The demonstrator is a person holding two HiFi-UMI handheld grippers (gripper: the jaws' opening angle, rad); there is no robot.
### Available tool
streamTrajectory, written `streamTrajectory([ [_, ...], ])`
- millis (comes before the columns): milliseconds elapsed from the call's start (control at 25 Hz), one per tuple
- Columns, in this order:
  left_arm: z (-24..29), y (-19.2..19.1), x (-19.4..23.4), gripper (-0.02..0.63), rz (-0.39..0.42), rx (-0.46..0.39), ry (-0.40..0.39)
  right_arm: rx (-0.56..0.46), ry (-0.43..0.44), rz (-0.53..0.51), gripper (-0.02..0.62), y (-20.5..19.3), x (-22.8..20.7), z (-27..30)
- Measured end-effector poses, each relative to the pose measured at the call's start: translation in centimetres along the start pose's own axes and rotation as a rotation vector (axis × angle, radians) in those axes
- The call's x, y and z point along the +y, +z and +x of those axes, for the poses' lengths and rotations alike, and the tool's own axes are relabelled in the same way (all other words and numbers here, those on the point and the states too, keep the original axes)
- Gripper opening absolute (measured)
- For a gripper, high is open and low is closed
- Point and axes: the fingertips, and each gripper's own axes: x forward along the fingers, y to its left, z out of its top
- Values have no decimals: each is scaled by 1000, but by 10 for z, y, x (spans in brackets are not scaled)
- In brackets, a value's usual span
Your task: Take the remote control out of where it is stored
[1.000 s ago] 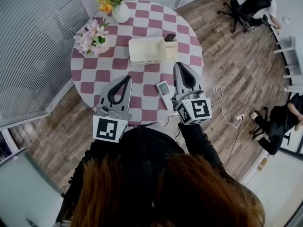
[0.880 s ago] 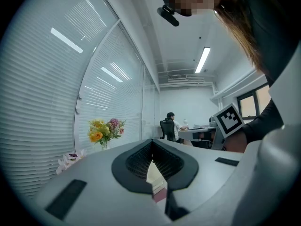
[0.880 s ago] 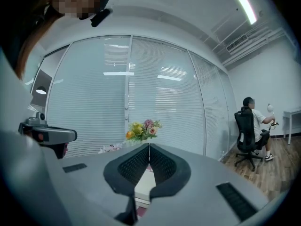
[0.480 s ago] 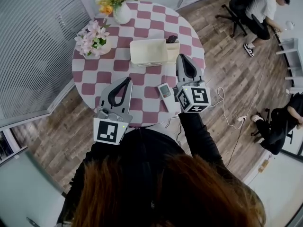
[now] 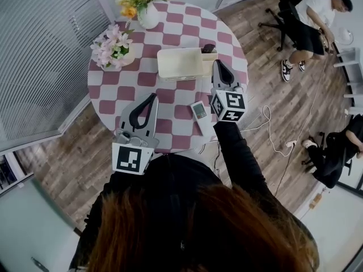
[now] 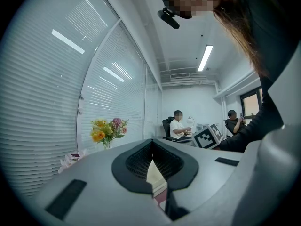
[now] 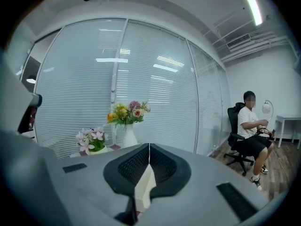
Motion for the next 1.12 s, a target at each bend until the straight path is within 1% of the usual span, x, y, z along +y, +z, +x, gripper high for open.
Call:
streamTrajectory([
  [240,-5,1,2,9,-8,-7,16,63,-17,6,17,-26,-8,23],
  [400,-7,3,1,9,-14,-6,17,96,-6,10,18,-42,-11,43],
  [480,-9,4,0,9,-9,-5,15,127,-15,20,23,-53,-14,54],
  [520,-10,4,-1,9,-4,-4,13,147,-23,36,50,-59,-17,59],
  [560,-11,4,-2,9,0,-1,11,169,-31,58,104,-65,-20,64],
  [640,-12,4,-4,9,7,5,8,211,-44,101,179,-78,-26,73],
  [720,-13,3,-5,9,9,8,9,244,-60,118,218,-86,-30,82],
  [800,-14,1,-4,9,9,12,13,262,-75,114,235,-91,-33,89],
  [960,-18,-2,0,9,8,24,32,270,-94,96,236,-92,-34,100],
  [1120,-21,-2,4,9,4,25,49,271,-127,108,236,-92,-38,103],
])
